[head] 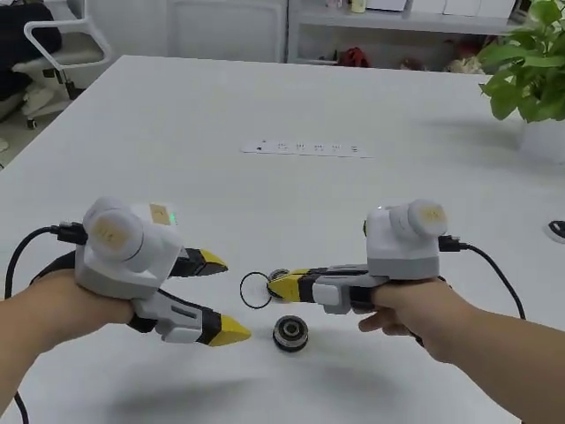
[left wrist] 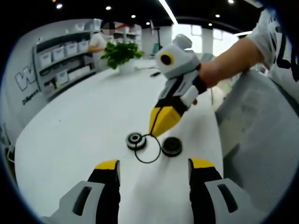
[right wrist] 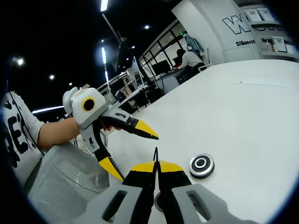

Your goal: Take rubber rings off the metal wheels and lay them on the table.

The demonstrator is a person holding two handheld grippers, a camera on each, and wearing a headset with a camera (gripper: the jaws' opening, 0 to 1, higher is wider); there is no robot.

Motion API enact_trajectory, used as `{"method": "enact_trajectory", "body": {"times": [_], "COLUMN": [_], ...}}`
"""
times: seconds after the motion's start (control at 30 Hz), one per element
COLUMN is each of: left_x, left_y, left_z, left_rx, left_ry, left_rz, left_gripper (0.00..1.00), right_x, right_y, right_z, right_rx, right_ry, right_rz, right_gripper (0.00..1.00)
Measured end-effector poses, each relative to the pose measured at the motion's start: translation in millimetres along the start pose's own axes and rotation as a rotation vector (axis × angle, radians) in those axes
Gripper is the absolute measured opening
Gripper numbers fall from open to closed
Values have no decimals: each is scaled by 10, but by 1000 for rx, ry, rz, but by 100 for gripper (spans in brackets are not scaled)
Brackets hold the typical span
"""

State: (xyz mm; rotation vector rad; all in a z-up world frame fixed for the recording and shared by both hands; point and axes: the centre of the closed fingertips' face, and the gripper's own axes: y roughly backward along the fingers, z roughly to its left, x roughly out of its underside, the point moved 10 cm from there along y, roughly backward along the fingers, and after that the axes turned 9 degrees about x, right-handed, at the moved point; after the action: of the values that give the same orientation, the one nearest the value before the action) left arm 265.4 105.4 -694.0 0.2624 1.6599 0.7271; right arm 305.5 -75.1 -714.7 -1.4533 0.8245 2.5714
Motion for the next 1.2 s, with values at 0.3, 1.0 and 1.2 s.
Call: {"method": "enact_trajectory", "body": {"times": [0.3,1.0,1.2], "left_x": [37,98,105], "left_y": [-14,-69,-92], "left_z": [6,3,-4], "left_rx": [5,30,38], "left_ry": [-4,-19,-26], "left_rz": [20,65,77], "left_gripper": [59,59,58], "right_x": [79,284,295], "right_y": [-138,-258,-239], "right_z": [52,158,158], "right_rx": [-13,-11,0], "right_ry": [17,177,216], "right_rz": [52,135,136], "right_gripper": [0,2,15]}}
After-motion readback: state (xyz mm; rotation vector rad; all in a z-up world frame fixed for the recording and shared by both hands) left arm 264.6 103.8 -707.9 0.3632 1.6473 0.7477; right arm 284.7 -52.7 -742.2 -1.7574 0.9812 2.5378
